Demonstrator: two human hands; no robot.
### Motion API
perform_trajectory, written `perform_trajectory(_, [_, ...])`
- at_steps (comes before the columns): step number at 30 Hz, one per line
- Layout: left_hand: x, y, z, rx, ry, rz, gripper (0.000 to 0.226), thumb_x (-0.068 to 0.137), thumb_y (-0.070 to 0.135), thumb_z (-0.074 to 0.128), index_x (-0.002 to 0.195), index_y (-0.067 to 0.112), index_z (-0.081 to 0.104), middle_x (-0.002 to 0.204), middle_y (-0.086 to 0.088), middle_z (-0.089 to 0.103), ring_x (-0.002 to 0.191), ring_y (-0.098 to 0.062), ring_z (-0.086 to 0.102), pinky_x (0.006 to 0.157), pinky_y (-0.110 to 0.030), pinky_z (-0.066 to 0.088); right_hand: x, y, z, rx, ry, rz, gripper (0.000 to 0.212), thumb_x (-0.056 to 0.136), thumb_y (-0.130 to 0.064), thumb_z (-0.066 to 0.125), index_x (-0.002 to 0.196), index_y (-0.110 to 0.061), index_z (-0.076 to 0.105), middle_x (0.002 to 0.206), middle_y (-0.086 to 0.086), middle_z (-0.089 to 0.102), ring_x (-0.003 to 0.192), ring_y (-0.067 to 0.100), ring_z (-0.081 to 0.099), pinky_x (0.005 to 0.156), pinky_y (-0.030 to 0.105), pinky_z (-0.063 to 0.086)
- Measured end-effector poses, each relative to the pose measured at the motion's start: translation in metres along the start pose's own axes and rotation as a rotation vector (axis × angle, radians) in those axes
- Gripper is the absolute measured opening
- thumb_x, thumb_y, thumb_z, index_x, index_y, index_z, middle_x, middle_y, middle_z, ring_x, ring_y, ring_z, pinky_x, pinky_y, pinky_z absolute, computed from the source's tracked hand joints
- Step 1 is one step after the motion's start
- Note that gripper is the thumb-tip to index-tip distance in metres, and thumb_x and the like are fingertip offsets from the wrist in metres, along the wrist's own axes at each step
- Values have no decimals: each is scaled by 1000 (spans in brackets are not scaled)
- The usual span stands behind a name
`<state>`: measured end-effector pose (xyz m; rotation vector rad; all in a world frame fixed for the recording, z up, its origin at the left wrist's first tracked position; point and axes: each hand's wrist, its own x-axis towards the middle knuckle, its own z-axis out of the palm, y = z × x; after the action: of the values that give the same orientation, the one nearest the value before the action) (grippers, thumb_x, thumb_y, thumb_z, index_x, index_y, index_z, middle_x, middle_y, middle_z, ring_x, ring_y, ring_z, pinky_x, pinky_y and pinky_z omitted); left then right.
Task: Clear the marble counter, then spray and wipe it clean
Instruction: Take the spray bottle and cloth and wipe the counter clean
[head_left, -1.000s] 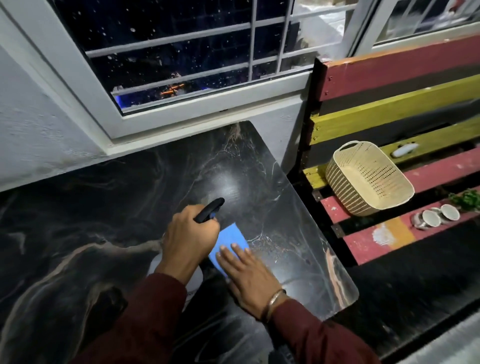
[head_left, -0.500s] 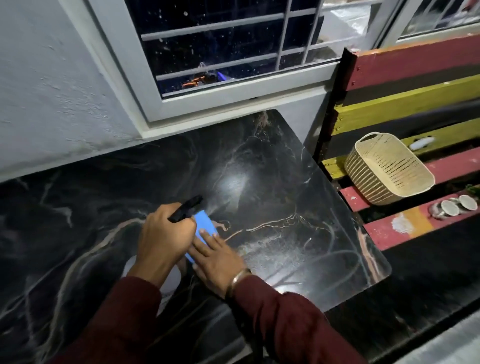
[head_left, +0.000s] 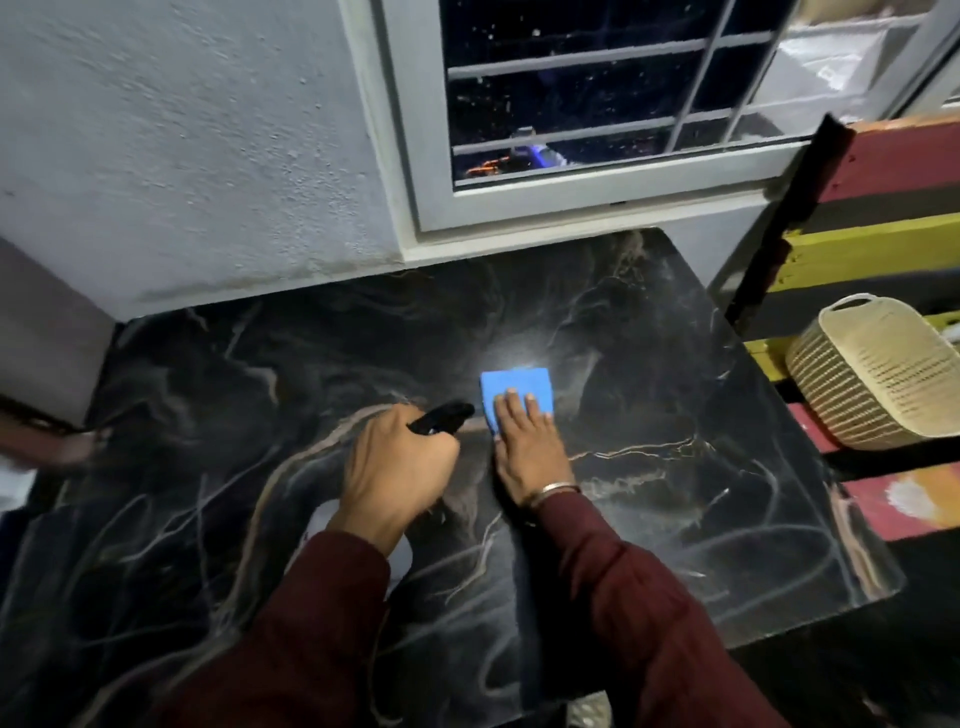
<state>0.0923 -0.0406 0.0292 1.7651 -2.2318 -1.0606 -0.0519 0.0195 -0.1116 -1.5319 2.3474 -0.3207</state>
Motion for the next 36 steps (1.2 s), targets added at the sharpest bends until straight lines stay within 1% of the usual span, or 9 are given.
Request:
perform_trajectory(3, [-6,-21,-20,-8,17,-21,30,83,15,54,102,29,72,95,-4,72,82,-31,61,64,-34,40,-1,14,0,4,15,17,62,92,-32,25,152,-16,20,160,6,15,147,30,11,118,41,9])
perform_trajectory(7, [-5,-49,-40,4,13,-153,10,80,14,57,71,15,61,81,-17,70,74,-38,63,53,-34,34,1,2,2,21,39,99,67,87,-35,18,151,-17,23,159,5,16,147,29,11,117,43,10])
perform_trajectory(9, [2,-61,-49,11,2,-215,14,80,21,55,75,9,62,83,-24,66,82,-44,66,58,-37,40,6,-5,3,22,41,112,68,86,-36,15,151,-16,24,159,5,17,147,29,11,117,44,10])
perform_trajectory(17, [19,-92,-79,-91,179,-287,20,86,12,57,66,15,55,72,-8,61,70,-32,56,60,-36,35,96,-13,-6,-102,29,249,62,96,-33,30,150,-4,21,158,17,17,143,41,16,112,53,18])
perform_trajectory(23, [42,-95,-82,-74,260,-319,16,88,16,58,75,9,66,80,-14,68,77,-39,60,69,-40,45,57,-143,58,-237,-115,-579,61,90,-37,25,144,-11,39,150,13,38,137,38,35,110,51,29])
perform_trajectory(27, [56,-95,-78,-124,292,-347,20,91,24,61,78,11,67,85,-17,69,85,-42,62,72,-39,44,28,-94,38,-168,-168,-823,56,94,-35,37,148,-21,31,153,0,34,140,24,33,114,44,25])
perform_trajectory(31, [59,-93,-78,-151,283,-371,22,90,19,60,68,13,62,74,-13,65,72,-35,60,65,-37,42,108,-9,-3,-210,-2,-453,58,91,-34,29,143,-10,41,147,12,42,132,38,43,106,52,34])
perform_trajectory(34, [60,-97,-80,-186,303,-382,22,87,11,59,66,8,60,68,-13,62,66,-32,57,60,-35,38,169,-40,-3,-158,9,-171,69,89,-40,17,146,-6,33,153,17,30,139,43,28,110,53,25])
perform_trajectory(36, [60,-99,-83,-210,327,-388,23,85,9,58,62,7,55,66,-12,59,65,-33,54,60,-36,38,180,-96,20,-148,22,-188,62,94,-37,26,148,-6,28,155,18,24,141,43,22,113,52,18])
